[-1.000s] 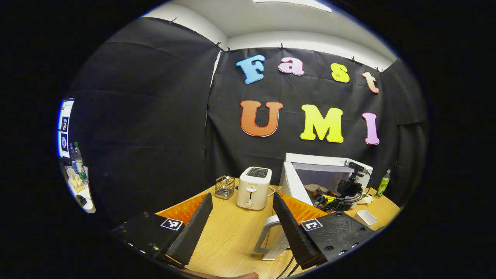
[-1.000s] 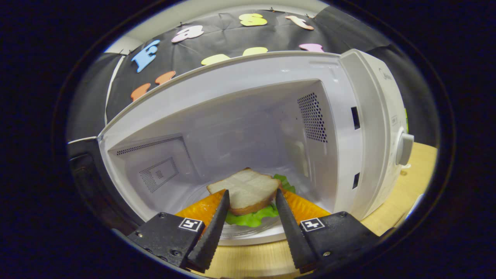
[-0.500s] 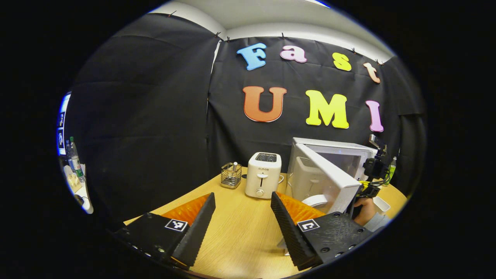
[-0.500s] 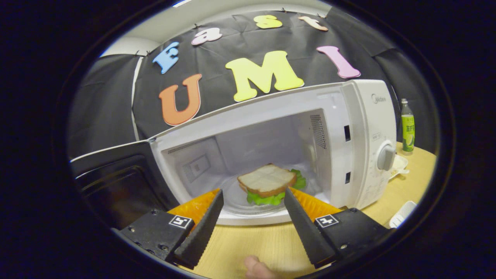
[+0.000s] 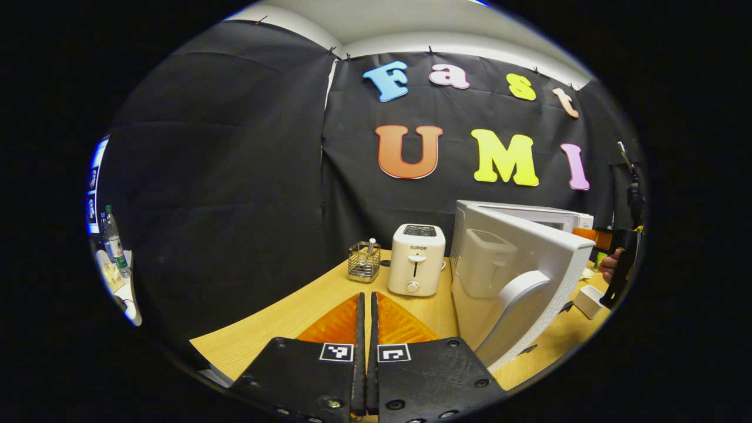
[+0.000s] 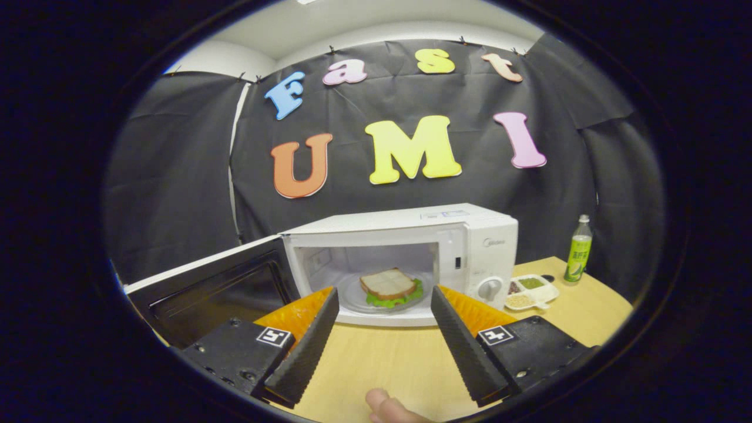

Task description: Open the microwave oven with the left hand, put the food in, and close the microwave oven.

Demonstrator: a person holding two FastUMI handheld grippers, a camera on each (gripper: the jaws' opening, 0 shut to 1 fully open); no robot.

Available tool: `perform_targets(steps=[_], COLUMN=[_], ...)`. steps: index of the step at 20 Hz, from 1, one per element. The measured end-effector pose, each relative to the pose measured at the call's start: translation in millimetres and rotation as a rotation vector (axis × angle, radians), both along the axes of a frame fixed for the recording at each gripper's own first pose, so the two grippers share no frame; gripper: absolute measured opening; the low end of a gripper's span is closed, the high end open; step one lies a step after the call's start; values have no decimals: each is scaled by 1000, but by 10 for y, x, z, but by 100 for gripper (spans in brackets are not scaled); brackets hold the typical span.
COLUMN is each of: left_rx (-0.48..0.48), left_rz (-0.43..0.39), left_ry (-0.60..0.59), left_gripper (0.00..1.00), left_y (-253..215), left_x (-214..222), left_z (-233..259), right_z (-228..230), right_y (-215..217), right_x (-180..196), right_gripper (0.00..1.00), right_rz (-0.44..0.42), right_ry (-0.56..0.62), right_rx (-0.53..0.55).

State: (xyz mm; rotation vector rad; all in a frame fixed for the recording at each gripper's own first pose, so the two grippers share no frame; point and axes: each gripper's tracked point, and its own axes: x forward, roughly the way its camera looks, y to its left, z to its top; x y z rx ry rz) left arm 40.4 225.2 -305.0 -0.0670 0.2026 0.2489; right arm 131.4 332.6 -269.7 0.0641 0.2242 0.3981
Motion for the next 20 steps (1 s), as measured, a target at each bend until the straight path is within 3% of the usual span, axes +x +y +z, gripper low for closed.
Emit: perform_targets(steps=[1,5,6,7,8,9,11,12,13,15,16,17,19,20], left_rx=[-8,19,18,15,8,2,-22,-52,-78,-102,-104,-105,-103,-101], left_rz=[-39,-151,-175,-197,-213,-223,-246,-267,-290,-330,-356,-387,-452,-490], left_ry=[-8,-11,-8,-9,-9,-6,1,-3,-2,-16,-18,-25,-24,-26], left_gripper=[0,0,0,0,0,0,0,0,0,0,0,0,0,0], left_y=[-112,-450,-535,-637,-715,-791,-905,-1010,-1107,-1325,-1445,-1562,-1791,-1920], left_x=[-84,-52,-54,-63,-58,-65,-22,-14,-19,48,84,131,231,286], left_z=[33,-36,-36,-37,-39,-44,-82,-73,-81,-49,-50,-37,-43,-51], right_z=[83,358,428,504,574,645,795,843,872,919,945,969,984,1011], right_y=[-114,-558,-670,-763,-847,-939,-1095,-1178,-1247,-1410,-1478,-1529,-1601,-1628], right_x=[-87,-407,-477,-545,-598,-649,-741,-778,-798,-821,-817,-809,-793,-780], right_gripper=[91,91,100,91,100,91,91,100,91,91,100,92,92,100], right_rz=[-2,-4,-12,-13,-17,-23,-27,-29,-29,-38,-43,-44,-36,-31], right_ry=[2,-14,-23,-38,-52,-61,-92,-100,-100,-96,-95,-92,-83,-86], right_rx=[-2,17,23,24,20,16,-4,-20,-37,-57,-57,-53,-41,-32])
